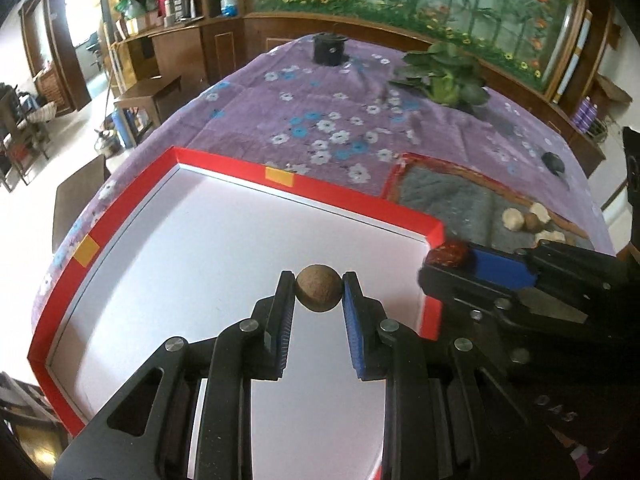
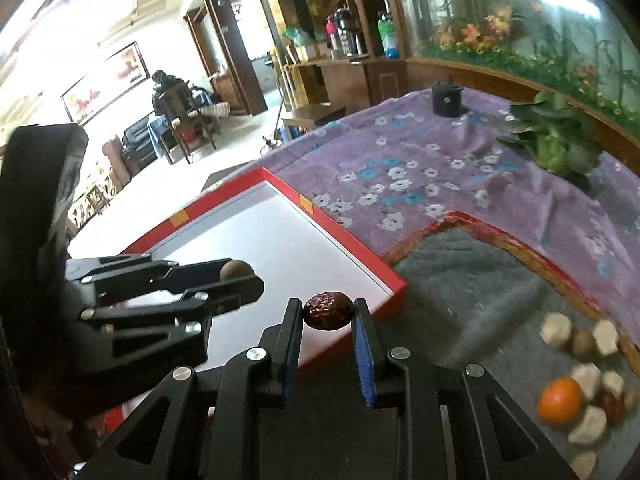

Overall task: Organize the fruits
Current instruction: 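Carry the brown fruit and red date into the red tray while both tools open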

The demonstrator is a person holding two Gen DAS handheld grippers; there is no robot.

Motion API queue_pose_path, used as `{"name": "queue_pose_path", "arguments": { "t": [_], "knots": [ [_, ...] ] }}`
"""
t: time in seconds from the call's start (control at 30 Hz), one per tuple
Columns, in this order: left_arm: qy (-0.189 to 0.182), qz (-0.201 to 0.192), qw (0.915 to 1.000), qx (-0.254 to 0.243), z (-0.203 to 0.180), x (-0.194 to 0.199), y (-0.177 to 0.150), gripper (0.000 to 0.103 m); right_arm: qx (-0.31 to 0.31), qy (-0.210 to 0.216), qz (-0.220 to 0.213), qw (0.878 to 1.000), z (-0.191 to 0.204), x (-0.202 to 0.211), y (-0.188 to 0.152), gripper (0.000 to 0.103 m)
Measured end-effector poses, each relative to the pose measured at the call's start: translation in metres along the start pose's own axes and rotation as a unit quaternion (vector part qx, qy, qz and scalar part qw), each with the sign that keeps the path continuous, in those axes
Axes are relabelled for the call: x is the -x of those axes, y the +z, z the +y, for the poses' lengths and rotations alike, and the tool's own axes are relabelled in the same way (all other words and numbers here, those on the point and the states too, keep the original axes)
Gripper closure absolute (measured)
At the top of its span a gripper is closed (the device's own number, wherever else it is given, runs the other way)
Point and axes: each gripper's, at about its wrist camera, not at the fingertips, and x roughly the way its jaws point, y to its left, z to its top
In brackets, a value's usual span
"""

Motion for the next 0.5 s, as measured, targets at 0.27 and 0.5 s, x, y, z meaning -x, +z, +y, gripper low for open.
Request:
{"name": "queue_pose_path", "arguments": {
  "t": [0.27,0.5],
  "knots": [
    [0.010,0.042,0.9983,0.038,0.017,-0.024,0.000,0.079,0.004,-0.013,0.021,1.000,0.001,-0.031,0.005,0.079],
    [0.018,0.025,0.9982,0.051,0.024,-0.015,-0.001,0.050,-0.016,-0.001,0.007,1.000,-0.003,-0.018,0.003,0.071]
  ]
}}
